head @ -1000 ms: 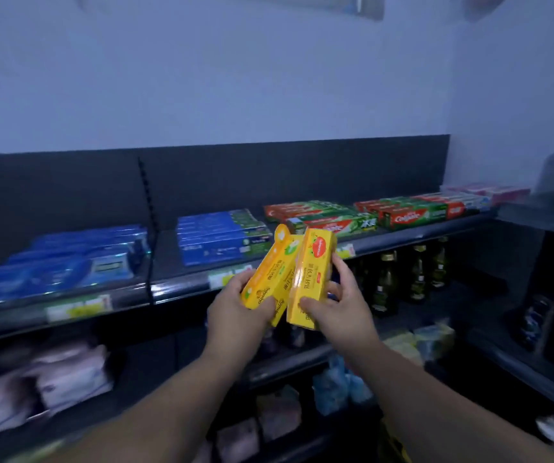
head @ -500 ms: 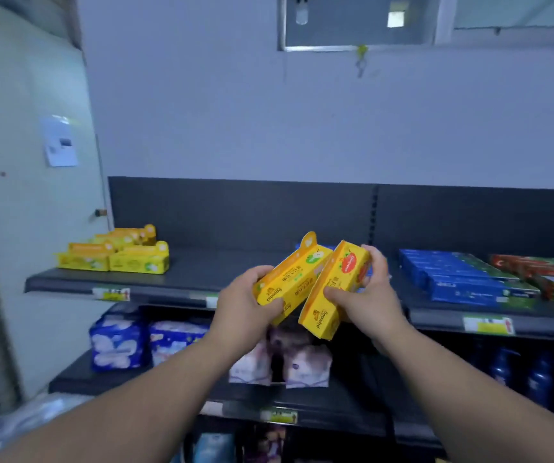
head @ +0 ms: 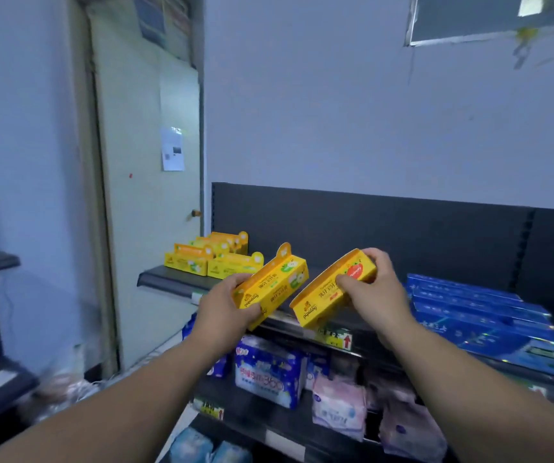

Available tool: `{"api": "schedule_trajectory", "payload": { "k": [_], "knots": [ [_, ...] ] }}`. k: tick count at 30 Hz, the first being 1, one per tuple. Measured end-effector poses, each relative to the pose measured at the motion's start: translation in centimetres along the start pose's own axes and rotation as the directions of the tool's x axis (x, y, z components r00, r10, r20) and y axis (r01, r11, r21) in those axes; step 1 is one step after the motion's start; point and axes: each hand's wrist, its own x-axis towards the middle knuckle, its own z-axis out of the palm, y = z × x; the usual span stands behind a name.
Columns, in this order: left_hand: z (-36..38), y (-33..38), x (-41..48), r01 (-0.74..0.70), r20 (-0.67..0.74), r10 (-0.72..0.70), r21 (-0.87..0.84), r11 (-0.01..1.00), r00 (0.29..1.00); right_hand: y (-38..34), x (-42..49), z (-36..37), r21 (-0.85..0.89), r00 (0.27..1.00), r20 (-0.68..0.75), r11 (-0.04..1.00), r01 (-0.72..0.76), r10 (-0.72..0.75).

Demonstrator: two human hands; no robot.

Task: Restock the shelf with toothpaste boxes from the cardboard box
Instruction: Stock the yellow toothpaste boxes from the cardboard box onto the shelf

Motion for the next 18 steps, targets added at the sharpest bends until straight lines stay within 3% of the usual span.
{"api": "schedule_trajectory", "payload": {
  "k": [12, 18],
  "knots": [
    [1.3, -2.7, 10.0, 0.06, -0.073, -0.052, 0.112, 0.992, 0.996, 3.5, 11.3, 2.1, 0.052, 0.995, -0.002, 0.994, -0.1, 0.1],
    [0.6, -4.3, 16.9, -0.042, -0.057, 0.056, 0.22, 0.975, 0.997, 5.3, 15.7, 4.6, -0.013, 0.978, 0.034, 0.979, -0.204, 0.204]
  ]
}}
